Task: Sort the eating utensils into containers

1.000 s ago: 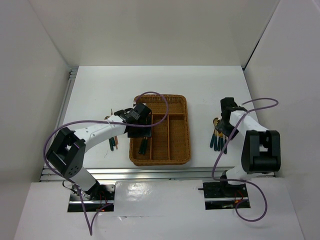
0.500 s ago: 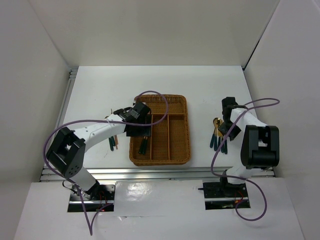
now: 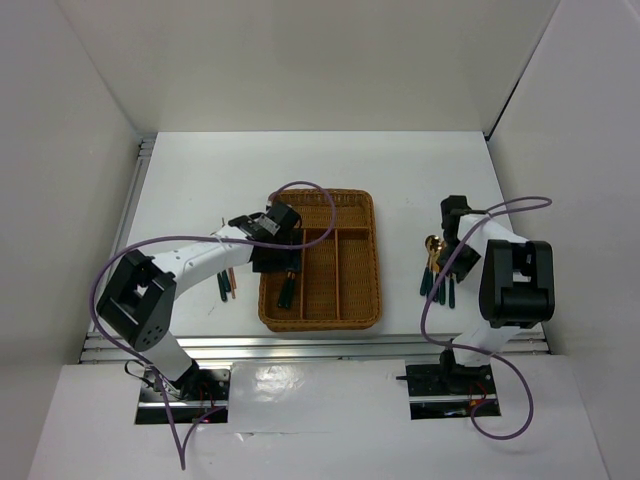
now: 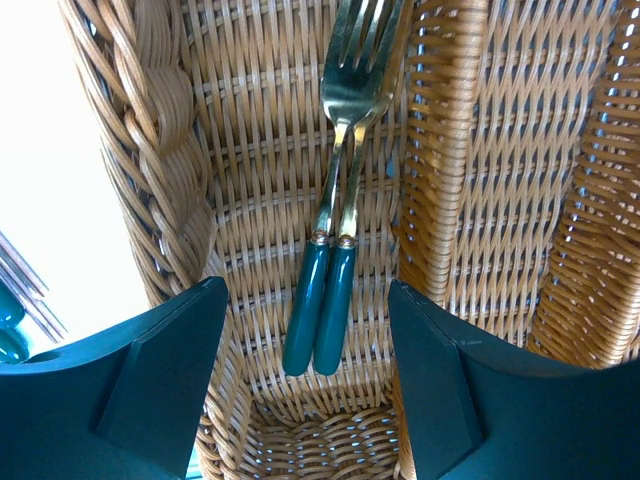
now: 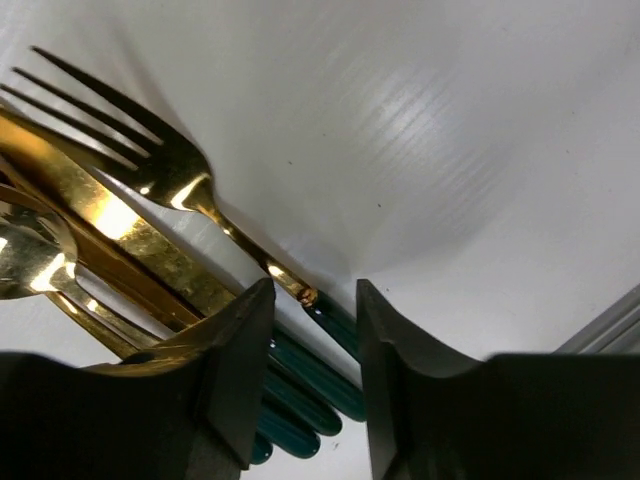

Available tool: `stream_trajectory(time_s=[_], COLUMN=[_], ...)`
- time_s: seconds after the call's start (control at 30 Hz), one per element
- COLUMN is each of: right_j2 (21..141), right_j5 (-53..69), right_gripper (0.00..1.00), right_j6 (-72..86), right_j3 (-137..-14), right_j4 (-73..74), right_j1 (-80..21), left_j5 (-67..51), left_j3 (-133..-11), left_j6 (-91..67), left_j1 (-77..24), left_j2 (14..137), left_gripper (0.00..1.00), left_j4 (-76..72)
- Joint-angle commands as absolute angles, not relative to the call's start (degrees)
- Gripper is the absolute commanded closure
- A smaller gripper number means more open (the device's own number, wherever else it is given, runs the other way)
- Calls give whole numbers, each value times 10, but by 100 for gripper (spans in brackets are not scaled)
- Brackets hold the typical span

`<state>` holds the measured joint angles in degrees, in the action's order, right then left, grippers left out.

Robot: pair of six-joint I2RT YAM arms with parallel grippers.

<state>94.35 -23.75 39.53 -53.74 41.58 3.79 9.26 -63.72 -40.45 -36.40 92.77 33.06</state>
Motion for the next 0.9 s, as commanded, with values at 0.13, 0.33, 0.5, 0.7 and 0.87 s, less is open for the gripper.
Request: stream_trajectory(time_s=[0.13,0.33,0.5,0.7,0.87], right_j2=[975,981,961,890,820], right_j5=[-233,-215,-229,-222,-166], right_gripper=[67,84,91,96,100], right_j6=[379,379,398,404,392], right_j3=[-548,-548,-568,-587,-608], right_j4=[389,379,422,463,478], right_j1=[41,41,41,41,41], left_j5=[92,92,92,92,98], left_j3=[-664,-674,-685,-690,-695], left_j6=[-398,-398,-398,-393,-388], left_j1=[-361,-361,-361,-361,-356], left_j2=[933,943,943,948,942], left_gripper=[20,22,22,22,22], left_j4=[336,341,346,346,346])
